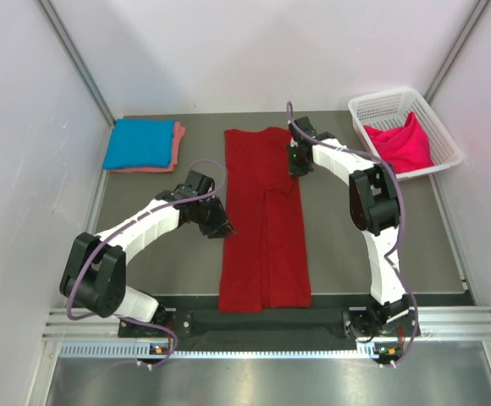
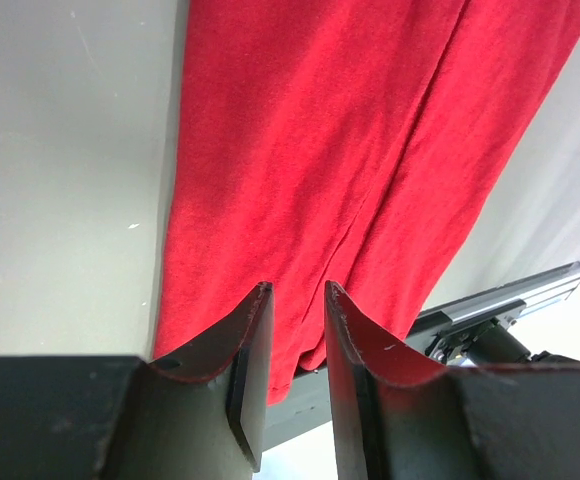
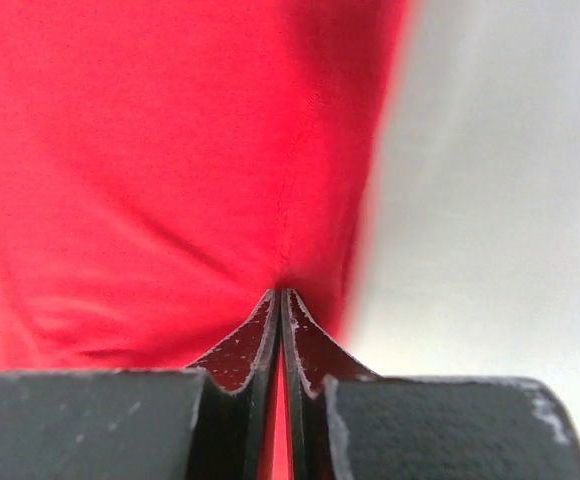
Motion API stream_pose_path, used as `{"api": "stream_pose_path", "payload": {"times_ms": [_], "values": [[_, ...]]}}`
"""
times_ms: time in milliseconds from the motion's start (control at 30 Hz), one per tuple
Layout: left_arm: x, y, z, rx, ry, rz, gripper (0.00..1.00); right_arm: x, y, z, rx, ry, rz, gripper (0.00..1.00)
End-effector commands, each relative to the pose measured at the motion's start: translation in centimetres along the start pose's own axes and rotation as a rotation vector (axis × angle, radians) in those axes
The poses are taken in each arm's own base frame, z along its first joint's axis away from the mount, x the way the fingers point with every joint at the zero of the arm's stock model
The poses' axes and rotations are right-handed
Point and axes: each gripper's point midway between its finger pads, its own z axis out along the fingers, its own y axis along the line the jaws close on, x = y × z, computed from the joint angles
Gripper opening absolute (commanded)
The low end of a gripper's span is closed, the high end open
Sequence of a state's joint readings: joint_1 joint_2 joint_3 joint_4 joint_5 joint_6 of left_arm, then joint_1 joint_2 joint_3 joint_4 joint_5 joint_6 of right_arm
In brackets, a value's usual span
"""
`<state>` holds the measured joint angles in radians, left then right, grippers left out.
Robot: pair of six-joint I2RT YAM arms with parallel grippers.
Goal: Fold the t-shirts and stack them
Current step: Fold the tshirt
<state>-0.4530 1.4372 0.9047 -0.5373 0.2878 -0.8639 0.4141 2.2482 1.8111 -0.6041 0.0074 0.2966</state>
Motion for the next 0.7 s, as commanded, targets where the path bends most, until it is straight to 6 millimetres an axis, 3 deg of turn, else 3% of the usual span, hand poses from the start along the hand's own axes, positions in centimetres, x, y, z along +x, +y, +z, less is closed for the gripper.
{"api": "stream_pose_path", "payload": {"times_ms": [0,167,367,667], "values": [[-1.3,-1.8,-0.5,0.052,-0.027,0.028,0.32,-3.3,-2.3,-4.2,0.07,-0.102,-0.02,0.04],[-1.2,-1.8,-0.2,0.051,-0.012,0.027,0.32,-6.3,-1.2,-5.0,0.017,-0.166,-0.044,0.07],[-1.5,-1.8,-0.3,0.044,-0.018,0.04,0.32,-9.2,0.1,-4.1,-0.067,-0.212,-0.003,0.16],[-3.0,-2.0,-0.3,0.029,-0.043,0.071,0.32,-10.4,-2.2,-2.1,-0.135,-0.203,0.175,0.42]]}}
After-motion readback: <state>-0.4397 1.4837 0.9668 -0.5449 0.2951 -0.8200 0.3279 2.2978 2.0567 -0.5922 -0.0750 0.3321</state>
